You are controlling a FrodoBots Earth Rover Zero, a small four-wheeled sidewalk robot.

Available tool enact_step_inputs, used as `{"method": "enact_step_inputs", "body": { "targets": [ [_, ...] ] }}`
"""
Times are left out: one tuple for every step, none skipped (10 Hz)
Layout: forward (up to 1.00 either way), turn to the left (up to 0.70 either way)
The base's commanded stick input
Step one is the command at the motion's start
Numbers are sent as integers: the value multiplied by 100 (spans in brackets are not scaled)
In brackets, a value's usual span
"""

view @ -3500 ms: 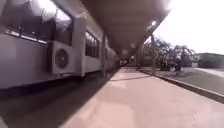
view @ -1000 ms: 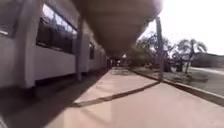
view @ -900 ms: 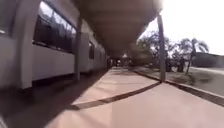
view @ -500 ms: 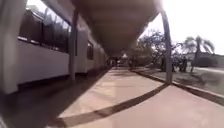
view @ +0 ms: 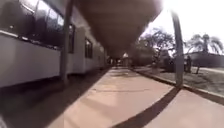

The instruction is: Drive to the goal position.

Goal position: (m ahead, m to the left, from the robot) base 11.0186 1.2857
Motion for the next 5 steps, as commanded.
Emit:
{"method": "enact_step_inputs", "body": {
  "targets": [
    [100, 0],
    [100, 0],
    [100, 0],
    [100, 0],
    [100, 0]
  ]
}}
